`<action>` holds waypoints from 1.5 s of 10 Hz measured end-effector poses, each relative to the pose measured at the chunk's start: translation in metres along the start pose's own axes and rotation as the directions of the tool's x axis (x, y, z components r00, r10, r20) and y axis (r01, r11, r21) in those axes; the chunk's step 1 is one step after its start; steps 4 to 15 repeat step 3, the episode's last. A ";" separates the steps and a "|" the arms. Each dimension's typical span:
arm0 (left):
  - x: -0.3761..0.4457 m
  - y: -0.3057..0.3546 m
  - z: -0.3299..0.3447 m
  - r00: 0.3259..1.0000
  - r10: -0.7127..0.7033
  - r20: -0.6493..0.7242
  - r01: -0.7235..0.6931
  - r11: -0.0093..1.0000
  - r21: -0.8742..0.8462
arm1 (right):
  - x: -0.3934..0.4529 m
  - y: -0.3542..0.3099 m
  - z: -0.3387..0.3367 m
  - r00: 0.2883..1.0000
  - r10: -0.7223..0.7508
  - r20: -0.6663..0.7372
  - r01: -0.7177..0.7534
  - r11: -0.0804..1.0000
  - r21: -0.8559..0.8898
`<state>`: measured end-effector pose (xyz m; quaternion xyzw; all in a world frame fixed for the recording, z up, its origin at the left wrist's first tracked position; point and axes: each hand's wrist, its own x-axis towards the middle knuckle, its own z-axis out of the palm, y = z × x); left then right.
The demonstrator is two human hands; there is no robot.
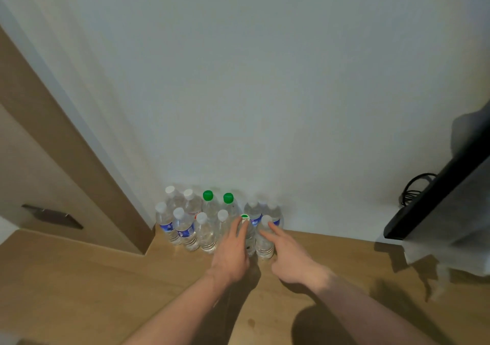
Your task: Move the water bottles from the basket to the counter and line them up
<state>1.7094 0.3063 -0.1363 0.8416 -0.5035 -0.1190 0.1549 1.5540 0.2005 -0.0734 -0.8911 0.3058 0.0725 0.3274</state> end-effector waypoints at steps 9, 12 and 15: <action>-0.071 0.002 -0.027 0.995 -0.010 -0.098 0.016 0.998 0.063 | -0.026 0.004 -0.004 0.997 -0.042 0.062 0.044 0.999 -0.018; -0.071 0.002 -0.027 0.995 -0.010 -0.098 0.016 0.998 0.063 | -0.026 0.004 -0.004 0.997 -0.042 0.062 0.044 0.999 -0.018; -0.071 0.002 -0.027 0.995 -0.010 -0.098 0.016 0.998 0.063 | -0.026 0.004 -0.004 0.997 -0.042 0.062 0.044 0.999 -0.018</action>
